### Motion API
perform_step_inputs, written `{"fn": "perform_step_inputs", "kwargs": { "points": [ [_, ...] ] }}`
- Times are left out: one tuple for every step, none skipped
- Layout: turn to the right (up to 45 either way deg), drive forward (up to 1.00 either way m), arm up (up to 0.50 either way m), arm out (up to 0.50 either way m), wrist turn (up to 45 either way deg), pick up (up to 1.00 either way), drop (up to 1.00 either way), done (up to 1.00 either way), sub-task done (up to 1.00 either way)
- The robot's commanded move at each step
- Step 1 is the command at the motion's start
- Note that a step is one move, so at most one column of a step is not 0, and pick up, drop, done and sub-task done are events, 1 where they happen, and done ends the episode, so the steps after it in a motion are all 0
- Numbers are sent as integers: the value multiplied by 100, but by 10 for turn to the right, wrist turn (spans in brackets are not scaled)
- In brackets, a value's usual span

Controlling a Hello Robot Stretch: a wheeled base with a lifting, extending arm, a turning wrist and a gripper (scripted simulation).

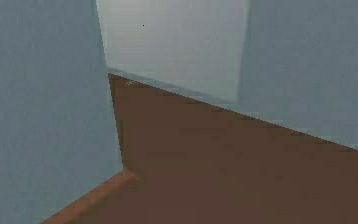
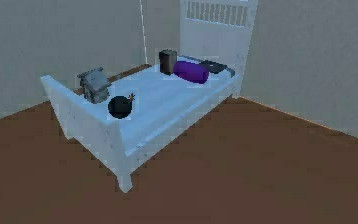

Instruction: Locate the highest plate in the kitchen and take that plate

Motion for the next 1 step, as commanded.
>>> {"fn": "perform_step_inputs", "kwargs": {
  "points": [
    [0, 40, 0, 0, 0, 0, 0, 0, 0]
  ]
}}
